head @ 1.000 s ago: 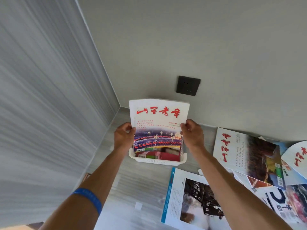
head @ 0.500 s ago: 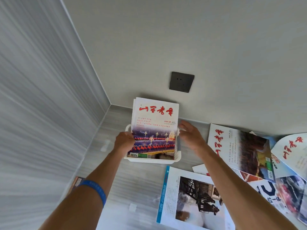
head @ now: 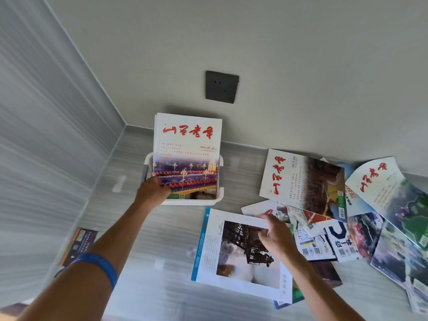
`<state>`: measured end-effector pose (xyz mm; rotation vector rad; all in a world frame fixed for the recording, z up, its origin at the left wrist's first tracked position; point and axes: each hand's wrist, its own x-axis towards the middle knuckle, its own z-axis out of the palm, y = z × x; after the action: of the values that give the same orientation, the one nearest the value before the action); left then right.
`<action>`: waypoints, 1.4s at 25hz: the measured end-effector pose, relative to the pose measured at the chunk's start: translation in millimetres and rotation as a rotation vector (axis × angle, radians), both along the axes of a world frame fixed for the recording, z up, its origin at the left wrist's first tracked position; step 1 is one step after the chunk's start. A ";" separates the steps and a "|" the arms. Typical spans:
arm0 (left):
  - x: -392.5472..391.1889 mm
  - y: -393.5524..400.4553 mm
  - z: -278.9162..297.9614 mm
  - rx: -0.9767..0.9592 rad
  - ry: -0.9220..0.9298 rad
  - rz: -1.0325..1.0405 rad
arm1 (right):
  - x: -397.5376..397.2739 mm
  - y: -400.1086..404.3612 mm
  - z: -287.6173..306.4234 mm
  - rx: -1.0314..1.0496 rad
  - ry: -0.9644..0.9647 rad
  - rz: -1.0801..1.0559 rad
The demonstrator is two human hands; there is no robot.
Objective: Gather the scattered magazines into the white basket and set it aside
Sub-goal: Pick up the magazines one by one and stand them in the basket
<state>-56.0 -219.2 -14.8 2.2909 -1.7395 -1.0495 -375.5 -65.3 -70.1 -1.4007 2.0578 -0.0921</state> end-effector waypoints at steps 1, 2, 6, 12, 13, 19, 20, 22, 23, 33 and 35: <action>-4.2 7.4 3.3 -0.091 0.004 0.005 | -7.5 10.9 -6.5 0.082 0.149 0.132; -9.4 20.2 4.9 -0.237 0.034 0.011 | -13.0 19.7 -11.3 0.145 0.273 0.238; -39.1 109.2 -6.8 -0.525 0.220 -0.134 | -26.8 23.2 -20.3 0.127 0.485 0.254; -70.0 215.3 -40.9 -0.213 0.250 -0.142 | -44.6 27.2 0.8 0.273 -0.077 0.068; -72.1 221.5 -41.5 -0.189 0.262 -0.217 | -46.1 27.7 11.8 0.285 -0.257 0.034; -73.6 215.2 -3.5 -0.042 0.315 -0.431 | -45.4 6.0 95.1 0.214 -1.245 -0.491; -68.5 214.9 -0.4 -0.012 0.366 -0.400 | -47.4 2.6 101.1 0.184 -1.364 -0.551; -63.3 219.1 6.0 -0.002 0.440 -0.358 | -48.9 -2.1 106.6 0.094 -1.539 -0.591; -65.5 220.8 8.5 -0.014 0.479 -0.331 | -48.1 -3.3 107.2 0.064 -1.592 -0.581; -88.0 167.4 27.7 -0.408 0.397 0.189 | -30.5 -17.1 98.6 -0.403 -0.455 -0.254; -69.3 146.2 47.4 -0.463 0.541 0.270 | -14.0 -30.9 109.3 -0.475 -0.518 -0.218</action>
<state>-125.3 -73.0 32.5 1.6928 -1.2520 -0.9662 -389.5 -96.1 39.2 -1.2295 1.7924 -0.9836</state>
